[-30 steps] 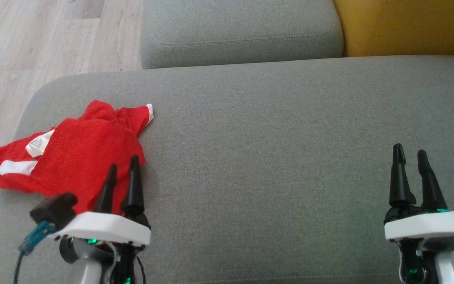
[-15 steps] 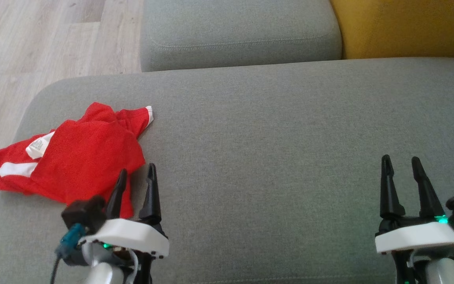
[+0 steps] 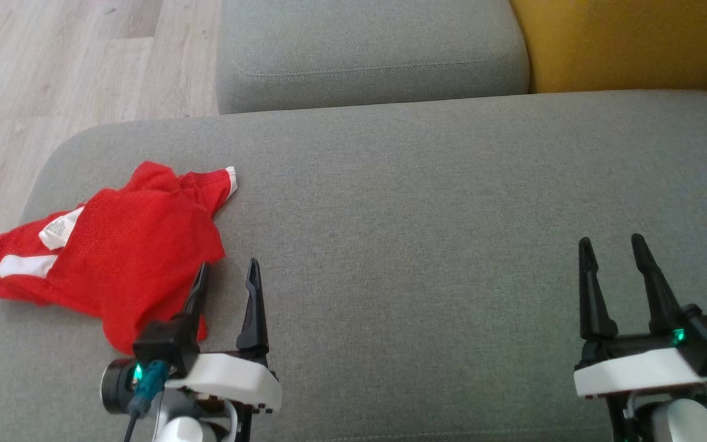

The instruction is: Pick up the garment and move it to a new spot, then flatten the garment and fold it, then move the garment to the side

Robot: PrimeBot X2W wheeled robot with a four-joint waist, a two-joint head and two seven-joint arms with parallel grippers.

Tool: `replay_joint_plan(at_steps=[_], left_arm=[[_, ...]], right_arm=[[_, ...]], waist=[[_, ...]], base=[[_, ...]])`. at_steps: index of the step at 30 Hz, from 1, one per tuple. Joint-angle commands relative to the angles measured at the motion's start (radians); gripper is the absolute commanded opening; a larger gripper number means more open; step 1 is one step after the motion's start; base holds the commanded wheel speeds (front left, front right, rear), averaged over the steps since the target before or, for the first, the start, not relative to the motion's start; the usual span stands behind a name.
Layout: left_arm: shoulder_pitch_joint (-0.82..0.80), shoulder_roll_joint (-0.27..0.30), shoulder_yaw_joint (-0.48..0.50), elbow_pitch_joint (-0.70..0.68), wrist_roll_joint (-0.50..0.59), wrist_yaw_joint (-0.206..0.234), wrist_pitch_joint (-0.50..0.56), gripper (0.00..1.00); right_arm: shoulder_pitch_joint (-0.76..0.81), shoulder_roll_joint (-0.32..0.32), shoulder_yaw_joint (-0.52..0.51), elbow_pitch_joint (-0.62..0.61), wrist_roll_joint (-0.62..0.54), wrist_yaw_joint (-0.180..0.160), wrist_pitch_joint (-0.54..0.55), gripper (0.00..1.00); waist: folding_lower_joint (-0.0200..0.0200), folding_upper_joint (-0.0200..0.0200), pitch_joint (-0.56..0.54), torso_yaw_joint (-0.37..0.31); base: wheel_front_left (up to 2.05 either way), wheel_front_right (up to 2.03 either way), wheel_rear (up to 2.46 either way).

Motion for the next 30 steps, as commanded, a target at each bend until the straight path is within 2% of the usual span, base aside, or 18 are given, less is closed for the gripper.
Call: replay_joint_plan(at_steps=[1,3,7,12,16,30], left_arm=[[-0.052,0.003,0.024,-0.049,0.020,0.011,-0.017,1.00],[-0.044,-0.009,0.035,-0.061,0.010,0.009,-0.023,1.00],[-0.006,-0.054,0.097,-0.069,-0.028,-0.041,-0.038,1.00],[0.029,-0.083,0.151,-0.064,-0.004,-0.108,-0.052,1.00],[0.048,-0.092,0.176,-0.047,0.016,-0.141,-0.064,1.00],[0.052,-0.093,0.155,-0.018,0.052,-0.137,-0.082,1.00]], right_arm=[[-0.014,-0.009,0.025,-0.040,-0.019,0.006,-0.016,1.00],[-0.005,-0.009,0.018,-0.026,0.024,0.006,-0.022,1.00],[0.001,-0.010,0.017,0.002,0.120,0.007,-0.037,1.00],[0.009,-0.010,0.028,0.038,0.191,0.007,-0.052,1.00],[0.014,-0.010,0.041,0.072,0.211,0.007,-0.063,1.00],[0.008,-0.011,0.055,0.124,0.166,0.008,-0.082,1.00]], waist=[[0.0000,0.0000,0.000,0.001],[0.0000,0.0000,-0.001,0.001],[0.0000,0.0000,-0.007,0.003],[0.0000,0.0000,-0.013,0.003],[0.0000,0.0000,-0.017,0.004],[0.0000,0.0000,-0.017,0.003]], base=[[0.00,0.00,0.00],[0.00,0.00,0.00],[0.00,0.00,0.00],[0.00,0.00,0.00],[0.00,0.00,0.00],[0.00,0.00,0.00]])
